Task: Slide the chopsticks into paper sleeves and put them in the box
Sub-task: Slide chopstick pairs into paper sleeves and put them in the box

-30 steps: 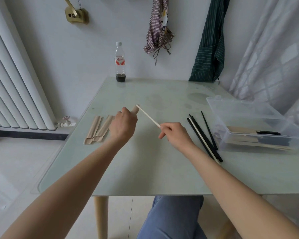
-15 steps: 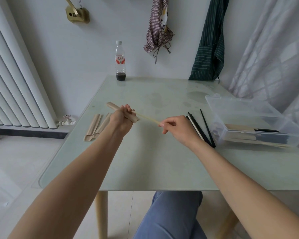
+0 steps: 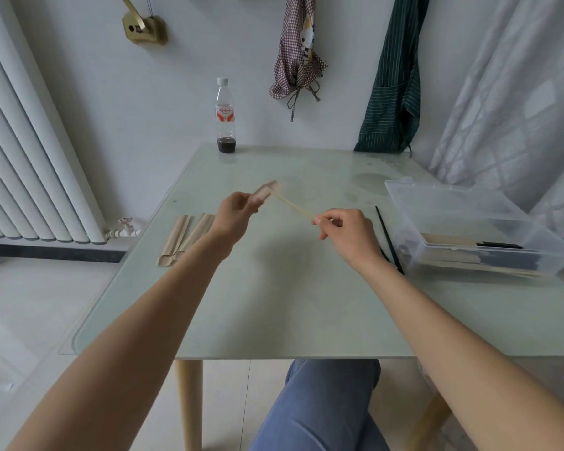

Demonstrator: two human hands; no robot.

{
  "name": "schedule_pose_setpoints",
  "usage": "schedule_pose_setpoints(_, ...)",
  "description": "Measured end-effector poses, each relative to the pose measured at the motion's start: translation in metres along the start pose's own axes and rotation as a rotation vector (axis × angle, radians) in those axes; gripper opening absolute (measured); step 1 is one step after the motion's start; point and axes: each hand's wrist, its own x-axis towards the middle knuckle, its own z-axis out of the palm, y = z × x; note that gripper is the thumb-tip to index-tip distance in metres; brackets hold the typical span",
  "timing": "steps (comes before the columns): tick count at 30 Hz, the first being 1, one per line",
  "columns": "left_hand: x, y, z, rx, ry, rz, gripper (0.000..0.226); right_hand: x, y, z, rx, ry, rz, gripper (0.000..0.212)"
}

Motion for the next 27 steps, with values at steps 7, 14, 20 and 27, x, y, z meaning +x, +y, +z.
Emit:
schedule_pose_setpoints(7,0.002,-0.004,-0.008,0.192,-0.067,0.060,0.012,0.001,0.004,-0.006,-0.173,0.055,-0.022,0.021)
schedule_pose_setpoints(14,-0.003,0.000,-0.015,0.405,-0.211,0.133,0.024,0.001,0.003,-0.010,-0.332,0.054,-0.080,0.017)
schedule_pose_setpoints(20,-0.009,0.005,-0.019,0.545,-0.224,0.199,0.016,0.003,0.002,-0.019,-0.340,0.003,-0.200,0.015)
schedule_pose_setpoints(27,-0.013,0.010,-0.023,0.624,-0.256,0.316,0.013,0.010,-0.005,-0.025,-0.401,-0.114,-0.246,0.021)
